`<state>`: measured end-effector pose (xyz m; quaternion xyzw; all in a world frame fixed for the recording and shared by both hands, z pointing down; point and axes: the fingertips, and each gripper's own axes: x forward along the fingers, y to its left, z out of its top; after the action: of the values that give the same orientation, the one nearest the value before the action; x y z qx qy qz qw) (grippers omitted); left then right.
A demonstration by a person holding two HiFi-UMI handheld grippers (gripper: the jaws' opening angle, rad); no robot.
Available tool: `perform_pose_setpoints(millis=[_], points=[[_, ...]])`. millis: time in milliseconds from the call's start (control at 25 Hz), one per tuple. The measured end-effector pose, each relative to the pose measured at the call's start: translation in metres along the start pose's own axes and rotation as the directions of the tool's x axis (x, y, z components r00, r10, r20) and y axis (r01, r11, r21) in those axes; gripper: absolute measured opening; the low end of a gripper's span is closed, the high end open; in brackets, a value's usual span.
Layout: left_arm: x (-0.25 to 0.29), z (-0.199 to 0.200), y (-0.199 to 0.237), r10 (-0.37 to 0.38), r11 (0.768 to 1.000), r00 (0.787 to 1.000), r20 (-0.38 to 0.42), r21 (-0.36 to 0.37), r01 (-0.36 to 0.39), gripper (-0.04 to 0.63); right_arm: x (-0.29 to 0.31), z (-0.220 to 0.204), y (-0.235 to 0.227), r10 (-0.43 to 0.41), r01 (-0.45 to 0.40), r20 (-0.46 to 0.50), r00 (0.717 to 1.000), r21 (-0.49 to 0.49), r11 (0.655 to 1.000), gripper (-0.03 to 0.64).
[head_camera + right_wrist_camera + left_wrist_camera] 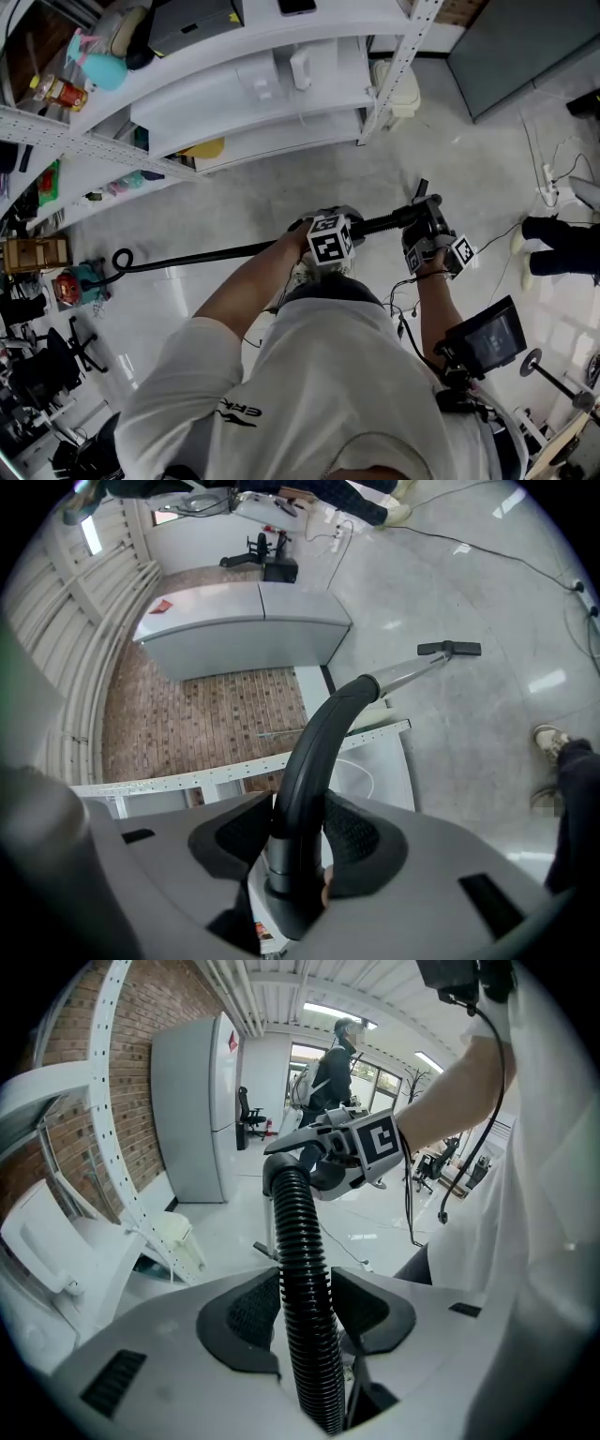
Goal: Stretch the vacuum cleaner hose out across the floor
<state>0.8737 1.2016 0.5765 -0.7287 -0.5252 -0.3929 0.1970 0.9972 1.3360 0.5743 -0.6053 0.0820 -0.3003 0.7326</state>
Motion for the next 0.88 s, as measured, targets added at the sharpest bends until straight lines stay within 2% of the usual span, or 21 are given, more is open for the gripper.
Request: perform_pose_setpoints(millis=[360,640,880], points=[[0.037,0.016,-0.028,-0.011,1.0,1.0,-0.01,-0.018,0.011,0.172,-0.031,0.032,-0.018,-0.033,0.033,-0.005,0.999,-0.003,0.999,0.173],[0.068,0.014,-0.048,-0.02,0.999,0.997,-0.075,-0.045,0.017,0.172,-0.046,0.052,-0.045,-0.065,0.066,-0.034,0.997,0.01,0.998,0.173],[0.08,0.011,-0.053,-0.015,0.998,0.994,-0.108,-0.061,0.008,0.169,-0.051,0.06,-0.063,-0.077,0.079,-0.037,0.996,0.06,0.995,0.172]])
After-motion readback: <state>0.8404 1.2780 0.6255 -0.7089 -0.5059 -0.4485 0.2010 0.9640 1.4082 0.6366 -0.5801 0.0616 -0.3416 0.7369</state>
